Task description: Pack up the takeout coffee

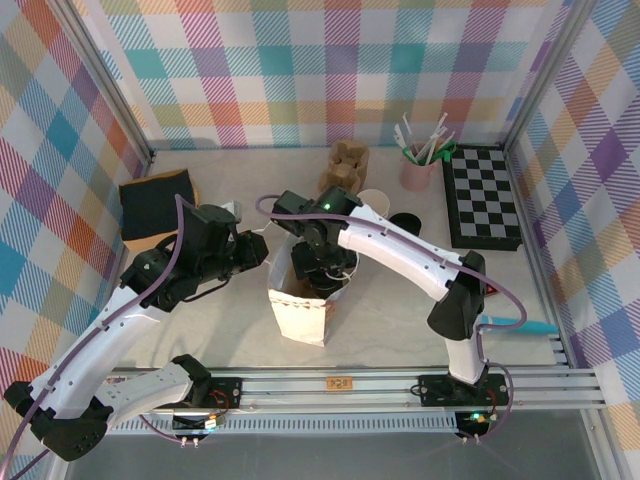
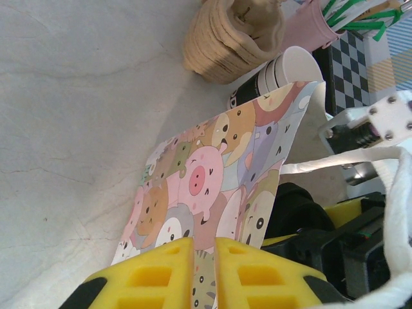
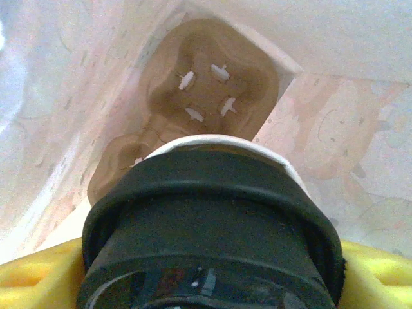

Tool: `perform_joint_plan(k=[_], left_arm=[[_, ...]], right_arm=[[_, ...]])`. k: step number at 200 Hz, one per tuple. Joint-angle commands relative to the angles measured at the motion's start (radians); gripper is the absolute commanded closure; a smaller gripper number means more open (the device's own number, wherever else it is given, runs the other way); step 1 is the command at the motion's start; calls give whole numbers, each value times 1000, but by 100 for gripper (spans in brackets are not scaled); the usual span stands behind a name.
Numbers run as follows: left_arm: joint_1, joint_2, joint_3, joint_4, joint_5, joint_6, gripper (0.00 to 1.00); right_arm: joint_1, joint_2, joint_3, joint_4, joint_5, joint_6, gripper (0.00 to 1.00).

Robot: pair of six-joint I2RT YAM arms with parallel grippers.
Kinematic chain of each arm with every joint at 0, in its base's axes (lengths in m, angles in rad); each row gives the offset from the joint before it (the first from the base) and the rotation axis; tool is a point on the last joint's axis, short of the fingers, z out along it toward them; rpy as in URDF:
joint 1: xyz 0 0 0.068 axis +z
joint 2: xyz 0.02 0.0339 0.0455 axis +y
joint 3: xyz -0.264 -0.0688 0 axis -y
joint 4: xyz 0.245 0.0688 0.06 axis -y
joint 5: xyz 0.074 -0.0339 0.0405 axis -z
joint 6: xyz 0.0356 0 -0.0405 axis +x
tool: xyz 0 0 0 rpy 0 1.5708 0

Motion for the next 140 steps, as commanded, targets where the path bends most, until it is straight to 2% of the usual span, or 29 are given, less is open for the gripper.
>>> perform_joint_plan(k=[1, 51, 140], left_arm=[[7, -7, 20, -22, -17, 3, 84], [8, -6, 22, -23, -17, 6, 85], [8, -9, 19, -31, -15, 8, 86]], right_arm=[[-4, -20, -30, 9, -1, 26, 30], [-2, -33, -86, 42, -1, 31, 31], [-14, -23, -81, 49, 62, 49, 30]])
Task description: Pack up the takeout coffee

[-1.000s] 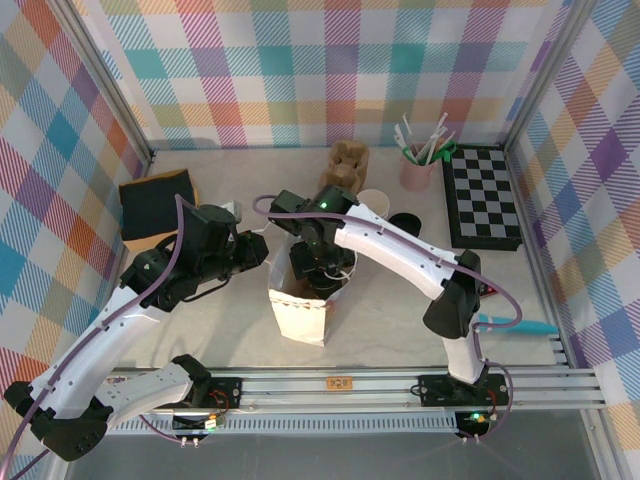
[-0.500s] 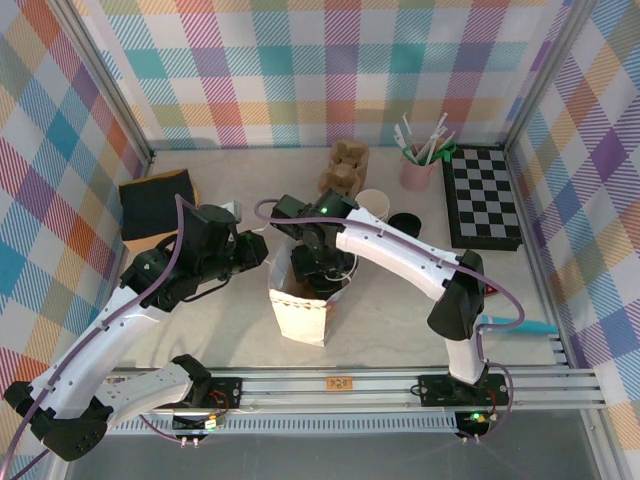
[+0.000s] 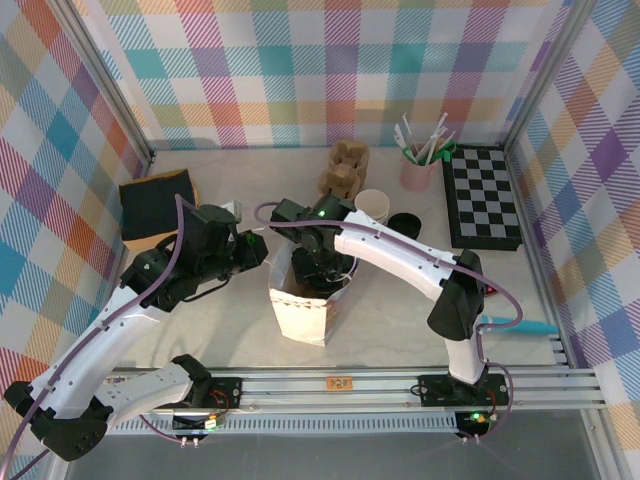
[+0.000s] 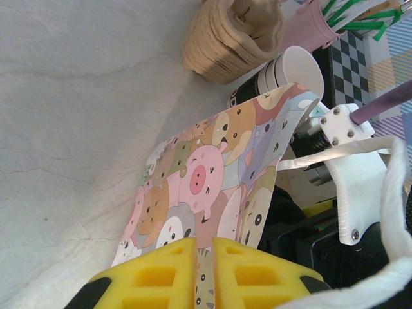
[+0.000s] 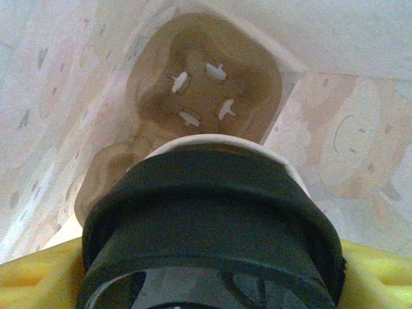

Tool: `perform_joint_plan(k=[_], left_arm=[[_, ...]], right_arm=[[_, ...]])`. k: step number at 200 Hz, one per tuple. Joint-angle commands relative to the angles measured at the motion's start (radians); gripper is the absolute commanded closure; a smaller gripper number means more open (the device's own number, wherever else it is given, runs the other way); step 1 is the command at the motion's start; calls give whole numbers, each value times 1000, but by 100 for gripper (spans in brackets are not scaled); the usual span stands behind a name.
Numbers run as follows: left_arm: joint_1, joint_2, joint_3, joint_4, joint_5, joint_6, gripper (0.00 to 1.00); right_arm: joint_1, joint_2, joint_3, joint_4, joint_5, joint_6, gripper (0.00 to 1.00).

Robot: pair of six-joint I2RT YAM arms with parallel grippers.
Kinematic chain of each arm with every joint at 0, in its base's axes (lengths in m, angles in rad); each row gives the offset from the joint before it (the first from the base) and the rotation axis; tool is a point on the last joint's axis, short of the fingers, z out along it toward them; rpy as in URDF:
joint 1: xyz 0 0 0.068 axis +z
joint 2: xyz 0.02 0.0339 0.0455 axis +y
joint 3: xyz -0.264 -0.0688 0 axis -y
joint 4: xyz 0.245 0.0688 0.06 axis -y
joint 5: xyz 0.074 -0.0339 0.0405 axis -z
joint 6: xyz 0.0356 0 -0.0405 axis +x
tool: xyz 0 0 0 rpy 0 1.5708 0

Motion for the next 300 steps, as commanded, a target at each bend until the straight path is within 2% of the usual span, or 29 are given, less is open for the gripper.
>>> perform_joint_plan(k=[1, 72, 146, 189, 300], left_arm=[[8, -9, 19, -31, -15, 8, 87], [7, -3, 28, -41, -23, 12, 88], [8, 18, 43, -46, -41, 21, 88], [9, 23, 51, -49, -49, 25, 88], [8, -4, 45, -56, -64, 23, 89]], right_arm=[[-12, -22, 1, -15, 40, 23, 30], [-3, -68, -47, 54, 30, -15, 34], [17, -138, -136, 95, -51, -91, 35], [17, -121, -143, 91, -110, -147, 35], [6, -91, -124, 25, -37, -74, 35]])
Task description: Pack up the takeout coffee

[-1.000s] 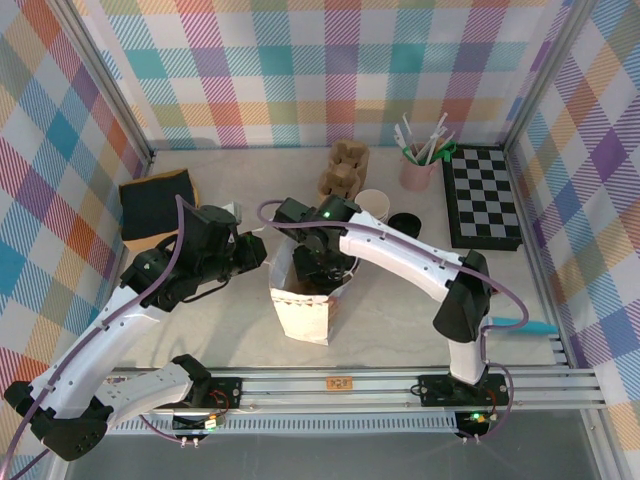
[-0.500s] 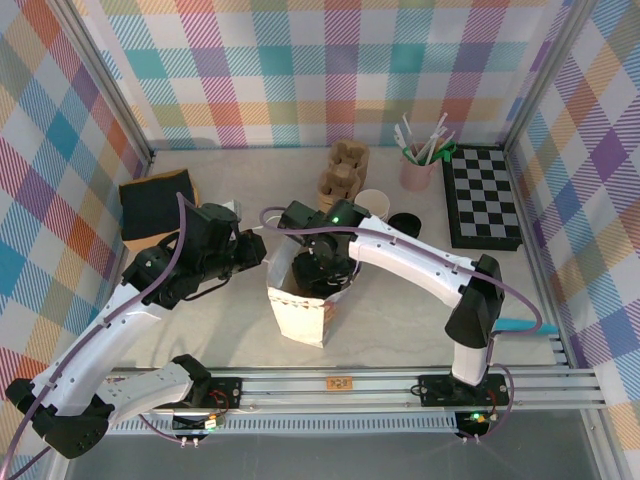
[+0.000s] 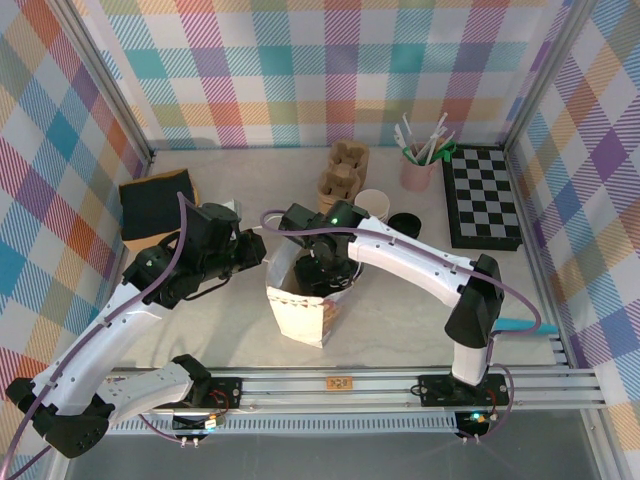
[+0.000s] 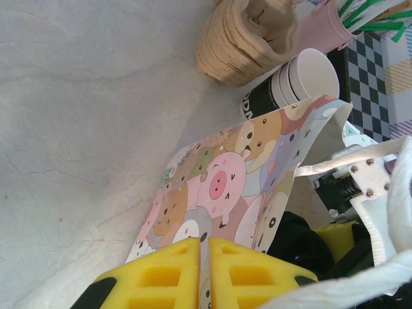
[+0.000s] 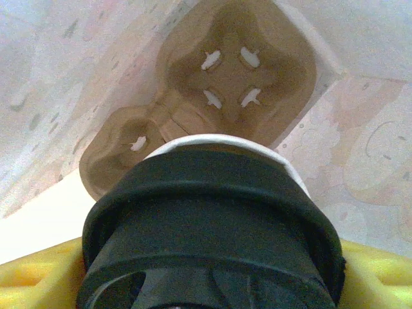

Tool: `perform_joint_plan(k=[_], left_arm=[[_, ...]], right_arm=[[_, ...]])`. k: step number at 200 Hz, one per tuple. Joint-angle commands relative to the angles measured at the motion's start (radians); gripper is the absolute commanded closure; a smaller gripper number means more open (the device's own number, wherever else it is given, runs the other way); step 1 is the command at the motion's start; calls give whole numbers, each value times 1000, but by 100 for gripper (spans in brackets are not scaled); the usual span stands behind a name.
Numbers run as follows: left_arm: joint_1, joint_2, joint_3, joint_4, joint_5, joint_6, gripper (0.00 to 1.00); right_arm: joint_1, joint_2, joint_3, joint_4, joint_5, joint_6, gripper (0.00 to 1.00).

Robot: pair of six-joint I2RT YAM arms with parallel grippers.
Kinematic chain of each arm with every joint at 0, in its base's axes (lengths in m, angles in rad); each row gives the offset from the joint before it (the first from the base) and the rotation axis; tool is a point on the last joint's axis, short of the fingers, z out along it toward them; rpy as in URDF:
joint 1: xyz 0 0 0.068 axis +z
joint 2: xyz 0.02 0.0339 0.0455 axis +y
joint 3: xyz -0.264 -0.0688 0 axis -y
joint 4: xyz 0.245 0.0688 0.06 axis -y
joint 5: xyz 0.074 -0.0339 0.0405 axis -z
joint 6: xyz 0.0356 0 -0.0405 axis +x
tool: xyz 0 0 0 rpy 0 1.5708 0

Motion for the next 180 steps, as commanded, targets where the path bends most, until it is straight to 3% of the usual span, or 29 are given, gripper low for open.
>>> perform_joint_plan(k=[1, 180], left_arm=[[9, -24, 30, -33, -29, 15, 89], [8, -60, 8, -51, -26, 14, 90]], right_arm=[[-4, 17, 21, -55, 35, 30, 35], [-59, 72, 88, -11, 33, -18, 36]])
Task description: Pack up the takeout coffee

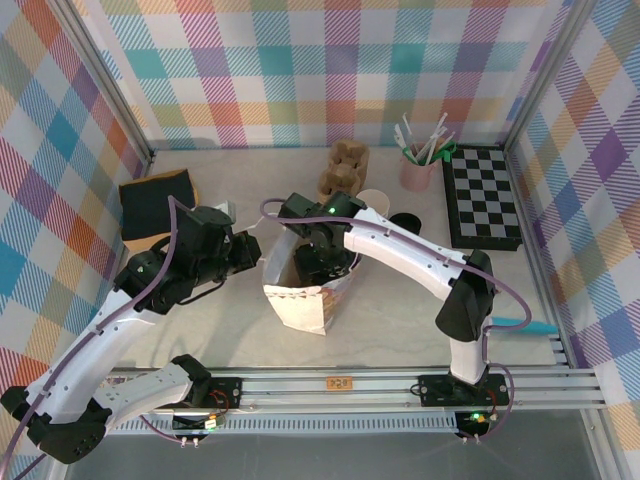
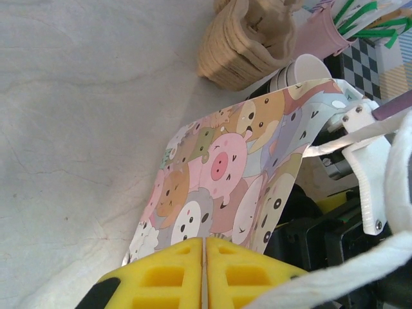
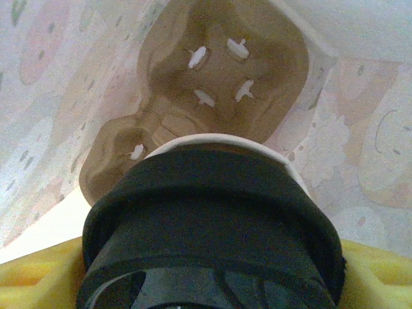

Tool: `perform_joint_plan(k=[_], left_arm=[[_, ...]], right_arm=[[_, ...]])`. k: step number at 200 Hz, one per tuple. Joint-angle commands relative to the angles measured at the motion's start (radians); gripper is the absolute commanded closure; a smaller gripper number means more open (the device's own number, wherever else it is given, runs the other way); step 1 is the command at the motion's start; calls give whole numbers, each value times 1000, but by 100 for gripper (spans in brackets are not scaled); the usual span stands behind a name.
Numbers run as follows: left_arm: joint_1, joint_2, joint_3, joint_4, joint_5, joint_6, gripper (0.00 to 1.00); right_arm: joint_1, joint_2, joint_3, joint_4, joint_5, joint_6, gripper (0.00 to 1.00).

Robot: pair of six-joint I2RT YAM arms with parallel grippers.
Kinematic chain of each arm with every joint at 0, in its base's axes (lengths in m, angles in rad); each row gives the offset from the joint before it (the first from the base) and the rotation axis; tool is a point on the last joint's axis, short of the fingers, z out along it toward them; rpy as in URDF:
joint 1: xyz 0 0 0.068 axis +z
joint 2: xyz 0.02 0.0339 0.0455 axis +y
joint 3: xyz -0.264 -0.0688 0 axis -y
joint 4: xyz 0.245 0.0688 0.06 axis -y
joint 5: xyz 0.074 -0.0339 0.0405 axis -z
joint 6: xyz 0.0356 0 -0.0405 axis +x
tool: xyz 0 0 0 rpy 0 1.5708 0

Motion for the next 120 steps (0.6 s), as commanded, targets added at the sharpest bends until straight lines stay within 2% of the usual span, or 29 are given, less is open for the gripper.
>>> perform_joint_plan(k=[1, 49, 91, 120], left_arm=[[8, -19, 8, -28, -17, 14, 90], [9, -3, 12, -22, -12, 12, 90], [8, 18, 19, 13, 12, 5, 79], [7, 29, 29, 20, 10, 11, 78]], right_arm=[[-9, 12, 7, 1, 7, -16, 36], [-6, -38, -87, 37, -23, -41, 38], [1, -54, -121, 64, -42, -55, 39], [2, -52, -119, 68, -35, -48, 39]])
